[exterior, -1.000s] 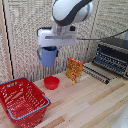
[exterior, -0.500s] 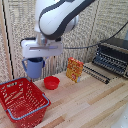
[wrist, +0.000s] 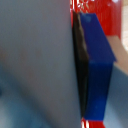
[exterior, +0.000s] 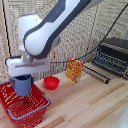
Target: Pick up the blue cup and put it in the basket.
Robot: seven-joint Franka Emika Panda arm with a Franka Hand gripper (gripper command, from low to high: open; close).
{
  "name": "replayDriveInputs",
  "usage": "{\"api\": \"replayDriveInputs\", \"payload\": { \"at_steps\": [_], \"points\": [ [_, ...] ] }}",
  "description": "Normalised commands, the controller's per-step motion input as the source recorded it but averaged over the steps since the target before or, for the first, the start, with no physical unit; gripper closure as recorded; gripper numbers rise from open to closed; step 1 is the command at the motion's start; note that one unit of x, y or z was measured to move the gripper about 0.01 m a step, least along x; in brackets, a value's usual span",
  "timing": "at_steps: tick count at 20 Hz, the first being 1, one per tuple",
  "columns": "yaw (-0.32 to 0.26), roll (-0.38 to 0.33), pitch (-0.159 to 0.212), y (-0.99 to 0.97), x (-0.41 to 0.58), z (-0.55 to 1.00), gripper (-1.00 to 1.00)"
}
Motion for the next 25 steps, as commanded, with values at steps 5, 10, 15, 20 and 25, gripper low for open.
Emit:
{"api": "replayDriveInputs", "payload": {
  "at_steps": [5,10,15,20,25],
  "points": [
    [0.004,-0.051,0.0,0.16,0.11,-0.37,-1.0],
    [-0.008,0.026,-0.036,0.16,0.003,-0.08,-1.0],
    [-0.062,0.038,-0.031,0.14,0.0,0.14,-1.0],
    [-0.107,0.009,-0.016,0.01,0.087,0.67,-1.0],
    [-0.023,-0.001,0.003,0.0,0.143,1.0,-1.0]
  ]
}}
